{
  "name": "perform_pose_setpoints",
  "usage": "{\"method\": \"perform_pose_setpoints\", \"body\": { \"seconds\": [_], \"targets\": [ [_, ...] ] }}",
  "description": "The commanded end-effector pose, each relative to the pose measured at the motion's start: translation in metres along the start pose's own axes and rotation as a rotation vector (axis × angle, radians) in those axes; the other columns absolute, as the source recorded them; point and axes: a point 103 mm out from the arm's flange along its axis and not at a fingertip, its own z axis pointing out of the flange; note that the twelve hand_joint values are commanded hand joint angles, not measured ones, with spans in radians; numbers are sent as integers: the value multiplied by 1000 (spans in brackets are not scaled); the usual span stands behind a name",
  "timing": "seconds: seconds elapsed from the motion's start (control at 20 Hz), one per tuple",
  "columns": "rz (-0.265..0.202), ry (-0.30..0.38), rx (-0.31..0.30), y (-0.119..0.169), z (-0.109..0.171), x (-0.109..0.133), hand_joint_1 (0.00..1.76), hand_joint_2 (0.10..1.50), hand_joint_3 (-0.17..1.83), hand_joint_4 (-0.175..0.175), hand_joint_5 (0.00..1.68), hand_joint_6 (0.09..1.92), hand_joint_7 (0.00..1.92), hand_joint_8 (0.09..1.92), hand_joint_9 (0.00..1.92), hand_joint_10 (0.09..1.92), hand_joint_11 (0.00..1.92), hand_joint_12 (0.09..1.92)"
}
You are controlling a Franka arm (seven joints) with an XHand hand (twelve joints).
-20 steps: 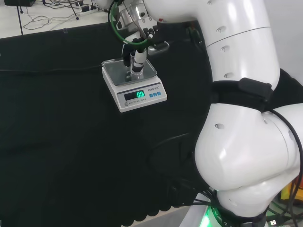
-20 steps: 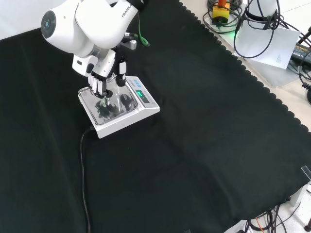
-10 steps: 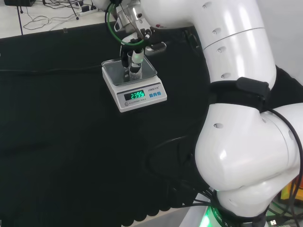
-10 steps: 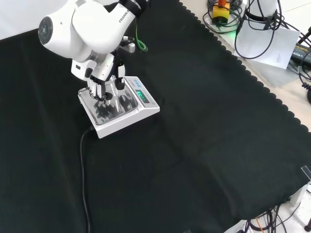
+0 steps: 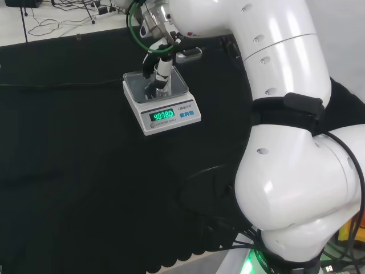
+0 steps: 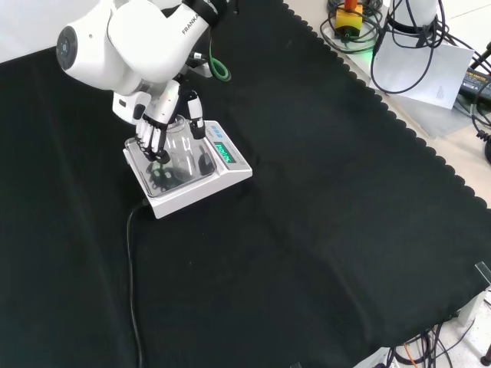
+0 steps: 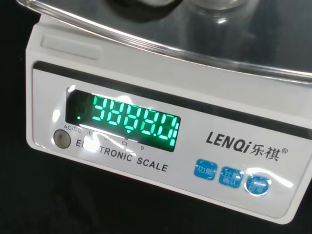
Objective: Put the beaker on the electronic balance.
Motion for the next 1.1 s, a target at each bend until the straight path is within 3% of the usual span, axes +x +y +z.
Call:
{"method": "perform_pose_setpoints", "body": {
  "seconds": [0.05, 0.15, 0.2, 0.4, 0.9, 0.95, 1.05, 1.1],
  "targets": [
    [2, 3, 25, -6, 1, -1, 904, 867, -173, 16, 181, 495, 4, 325, 12, 529, 47, 1541],
    [9, -15, 11, -14, -4, 0, 875, 841, -162, 19, 174, 397, 0, 105, 2, 172, 10, 1472],
    [21, -35, -5, -20, -9, 1, 865, 830, -160, 20, 176, 361, 0, 87, 0, 87, 4, 1419],
    [71, -92, -94, -57, -42, 0, 842, 812, -150, 21, 212, 257, 1, 87, 0, 87, 0, 1328],
    [203, -184, -301, -178, -119, 8, 833, 813, -144, 21, 297, 252, 116, 87, 74, 87, 0, 1338],
    [218, -193, -321, -191, -122, 10, 832, 814, -141, 21, 317, 230, 125, 87, 66, 107, 0, 1347],
    [254, -222, -352, -215, -123, 14, 835, 820, -136, 21, 367, 205, 161, 192, 37, 438, 0, 1412],
    [268, -240, -368, -226, -120, 16, 850, 837, -137, 19, 410, 233, 224, 297, 131, 601, 31, 1462]
  ]
}}
